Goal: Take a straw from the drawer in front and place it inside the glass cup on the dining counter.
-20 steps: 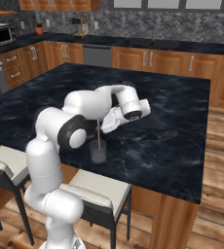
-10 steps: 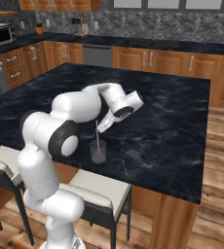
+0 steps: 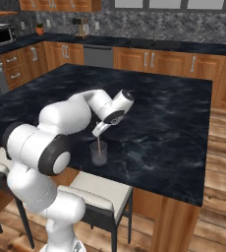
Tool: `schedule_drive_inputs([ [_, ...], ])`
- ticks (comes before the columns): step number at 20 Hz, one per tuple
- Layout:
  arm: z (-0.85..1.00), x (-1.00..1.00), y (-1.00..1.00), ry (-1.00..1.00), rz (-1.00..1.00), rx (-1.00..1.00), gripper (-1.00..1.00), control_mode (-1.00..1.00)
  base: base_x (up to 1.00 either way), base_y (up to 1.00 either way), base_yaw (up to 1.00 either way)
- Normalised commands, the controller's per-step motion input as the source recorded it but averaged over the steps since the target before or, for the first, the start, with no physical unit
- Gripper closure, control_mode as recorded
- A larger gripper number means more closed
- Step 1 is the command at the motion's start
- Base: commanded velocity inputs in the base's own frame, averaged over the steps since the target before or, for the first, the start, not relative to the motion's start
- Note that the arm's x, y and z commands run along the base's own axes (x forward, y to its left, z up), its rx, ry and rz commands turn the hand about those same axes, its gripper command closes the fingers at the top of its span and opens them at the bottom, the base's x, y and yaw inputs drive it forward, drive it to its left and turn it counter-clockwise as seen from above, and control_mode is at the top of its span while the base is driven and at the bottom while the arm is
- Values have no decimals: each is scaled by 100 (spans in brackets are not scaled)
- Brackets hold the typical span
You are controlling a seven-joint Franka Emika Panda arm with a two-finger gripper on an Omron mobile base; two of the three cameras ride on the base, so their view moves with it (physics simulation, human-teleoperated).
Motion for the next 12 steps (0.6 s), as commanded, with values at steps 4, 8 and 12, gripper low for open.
schedule_drive_inputs([
  [4,39,-61,-2,-12,-24,-22,-100,-100,0,0,0],
  [8,37,-91,0,-4,-23,-17,-100,-100,0,0,0],
  [12,33,-100,0,0,-26,-12,-100,-100,0,0,0],
])
